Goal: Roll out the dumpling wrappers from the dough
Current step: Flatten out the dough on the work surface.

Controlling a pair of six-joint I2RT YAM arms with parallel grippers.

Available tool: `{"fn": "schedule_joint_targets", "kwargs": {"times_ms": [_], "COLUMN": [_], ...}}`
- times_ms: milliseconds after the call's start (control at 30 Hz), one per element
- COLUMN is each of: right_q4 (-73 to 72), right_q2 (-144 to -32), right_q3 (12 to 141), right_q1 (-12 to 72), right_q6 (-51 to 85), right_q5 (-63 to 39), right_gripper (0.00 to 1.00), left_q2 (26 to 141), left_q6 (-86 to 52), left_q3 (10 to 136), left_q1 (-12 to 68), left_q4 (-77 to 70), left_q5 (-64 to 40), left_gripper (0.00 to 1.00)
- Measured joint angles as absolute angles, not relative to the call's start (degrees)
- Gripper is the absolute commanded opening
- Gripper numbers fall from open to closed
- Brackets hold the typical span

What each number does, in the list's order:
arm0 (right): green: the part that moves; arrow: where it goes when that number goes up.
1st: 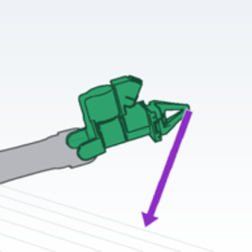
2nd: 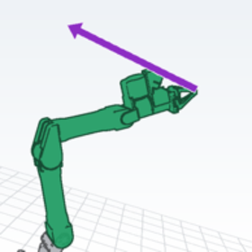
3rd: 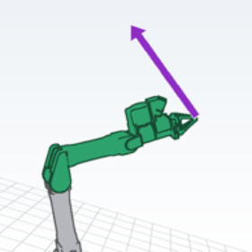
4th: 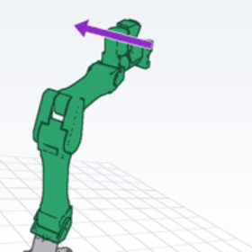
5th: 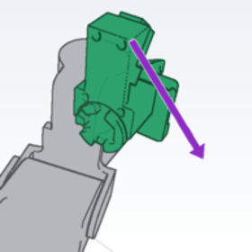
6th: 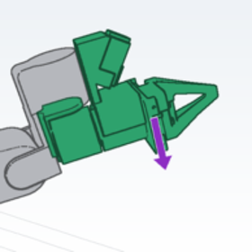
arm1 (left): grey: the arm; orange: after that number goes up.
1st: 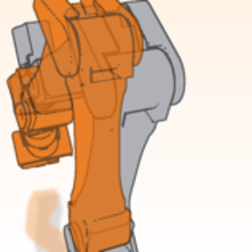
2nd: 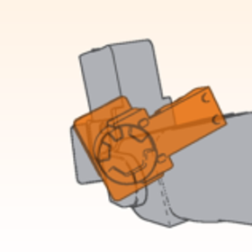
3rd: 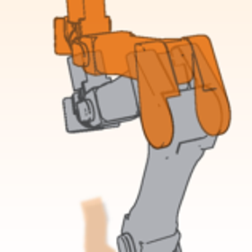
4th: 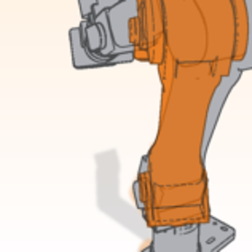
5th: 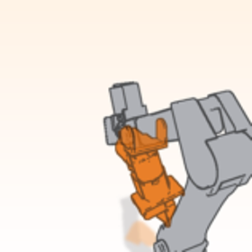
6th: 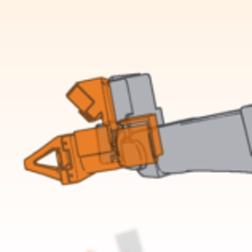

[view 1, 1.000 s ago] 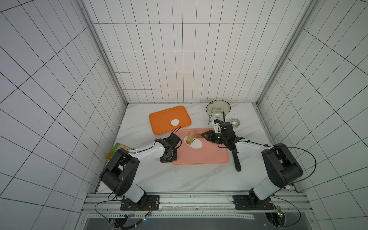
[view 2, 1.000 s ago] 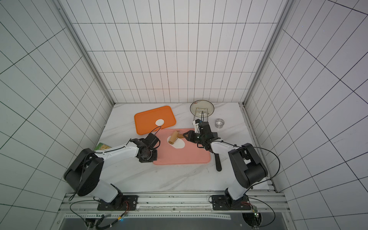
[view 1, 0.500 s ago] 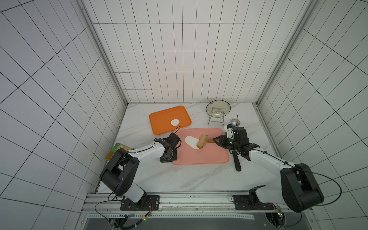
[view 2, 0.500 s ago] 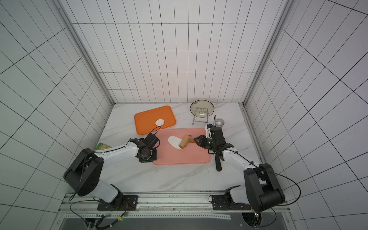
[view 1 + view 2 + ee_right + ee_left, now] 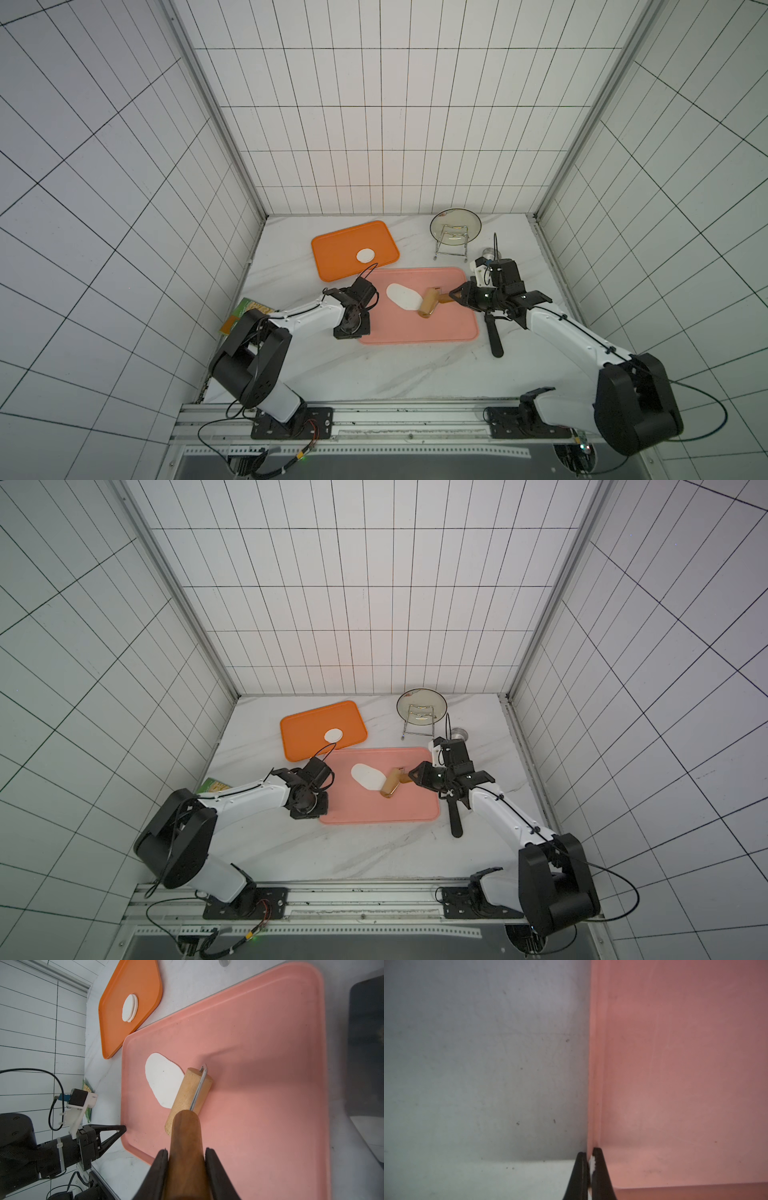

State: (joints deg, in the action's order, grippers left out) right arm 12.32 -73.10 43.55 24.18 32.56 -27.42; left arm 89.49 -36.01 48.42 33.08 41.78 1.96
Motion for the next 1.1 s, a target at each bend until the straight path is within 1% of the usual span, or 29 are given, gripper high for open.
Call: {"fn": "schedule_joint_targets", "kwargs": {"times_ms": [267, 433, 667, 1100], "right_q4": [9.63, 7.57, 1.26, -6.07], "right_q2": [-73.32, -76.58, -79.92, -85.56], "right_q3": [43.81, 43.7, 42.19, 42.11], "right_q1": [28.86, 28.91, 28.91, 29.02], "right_q6": [32.47, 31.99, 31.68, 32.34], "right_q5": [-29.15, -27.9, -29.76, -33.39], "right_gripper": [0.0, 0.0, 0.0, 0.0], "left_q2": [89.82, 89.95, 90.0, 90.17], "left_q6": [-36.03, -36.03, -36.03, -36.01], "left_q3": [48.77, 48.9, 48.97, 49.19], "left_q1": [33.63, 33.71, 33.76, 33.82], "left_q4": [42.15, 42.28, 42.28, 42.52], "left_q5": [2.74, 2.9, 3.05, 3.16], "left_gripper": [0.0, 0.0, 0.0, 0.0]}}
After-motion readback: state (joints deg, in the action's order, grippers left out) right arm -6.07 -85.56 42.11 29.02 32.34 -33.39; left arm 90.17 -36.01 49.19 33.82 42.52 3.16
